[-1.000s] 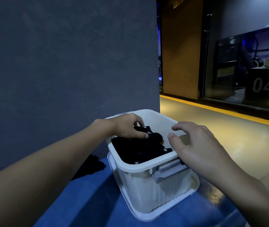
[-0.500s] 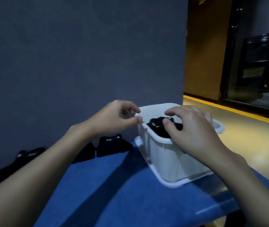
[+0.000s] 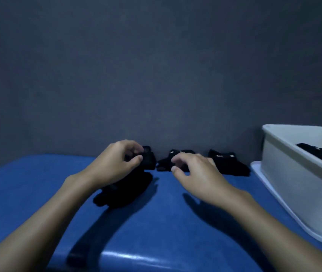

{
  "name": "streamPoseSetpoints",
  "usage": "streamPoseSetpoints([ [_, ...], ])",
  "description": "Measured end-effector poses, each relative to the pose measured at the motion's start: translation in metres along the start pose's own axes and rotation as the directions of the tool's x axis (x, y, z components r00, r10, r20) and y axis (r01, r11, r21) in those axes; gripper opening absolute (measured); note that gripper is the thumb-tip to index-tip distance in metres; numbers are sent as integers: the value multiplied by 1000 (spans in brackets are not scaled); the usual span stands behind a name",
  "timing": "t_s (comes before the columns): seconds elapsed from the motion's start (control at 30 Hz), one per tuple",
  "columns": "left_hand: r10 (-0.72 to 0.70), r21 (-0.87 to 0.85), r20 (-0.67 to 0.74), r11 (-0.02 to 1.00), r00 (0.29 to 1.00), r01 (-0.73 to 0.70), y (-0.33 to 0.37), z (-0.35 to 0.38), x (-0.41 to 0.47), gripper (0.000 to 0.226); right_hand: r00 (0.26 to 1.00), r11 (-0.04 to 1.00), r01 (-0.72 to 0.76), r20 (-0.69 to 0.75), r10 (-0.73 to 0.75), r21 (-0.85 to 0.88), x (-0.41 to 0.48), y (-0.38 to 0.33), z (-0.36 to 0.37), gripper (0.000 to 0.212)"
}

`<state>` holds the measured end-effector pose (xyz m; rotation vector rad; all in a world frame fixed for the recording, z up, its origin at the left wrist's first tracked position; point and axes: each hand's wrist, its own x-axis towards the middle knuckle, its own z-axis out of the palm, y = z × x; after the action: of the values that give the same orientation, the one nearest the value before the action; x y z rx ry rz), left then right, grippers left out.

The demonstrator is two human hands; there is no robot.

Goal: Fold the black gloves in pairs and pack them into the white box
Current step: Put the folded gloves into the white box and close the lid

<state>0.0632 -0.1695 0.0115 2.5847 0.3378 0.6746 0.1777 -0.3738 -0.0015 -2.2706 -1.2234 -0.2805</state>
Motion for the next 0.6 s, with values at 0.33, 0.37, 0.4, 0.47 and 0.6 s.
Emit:
streamPoseSetpoints([
  [0.33, -173, 126, 132, 980, 976, 157, -79, 2, -28, 27, 963, 968, -155, 251, 103, 196, 40, -22, 90, 41],
  [0.37, -173, 131, 151, 979, 973, 153, -82, 3, -29, 27, 963, 966, -166, 245, 114, 201, 42, -21, 95, 44],
  [0.4, -173, 128, 159, 980, 972, 153, -84, 3, -29, 28, 962, 962, -179, 241, 127, 205, 45, -21, 99, 46],
  [0.47, -176, 96, 164, 982, 971, 162, -86, 2, -30, 28, 959, 951, -208, 237, 153, 230, 50, -20, 105, 49],
  [0.6, -167, 21, 192, 986, 967, 167, -90, 2, -34, 26, 992, 960, -65, 126, 31, 271, 50, -24, 109, 40],
])
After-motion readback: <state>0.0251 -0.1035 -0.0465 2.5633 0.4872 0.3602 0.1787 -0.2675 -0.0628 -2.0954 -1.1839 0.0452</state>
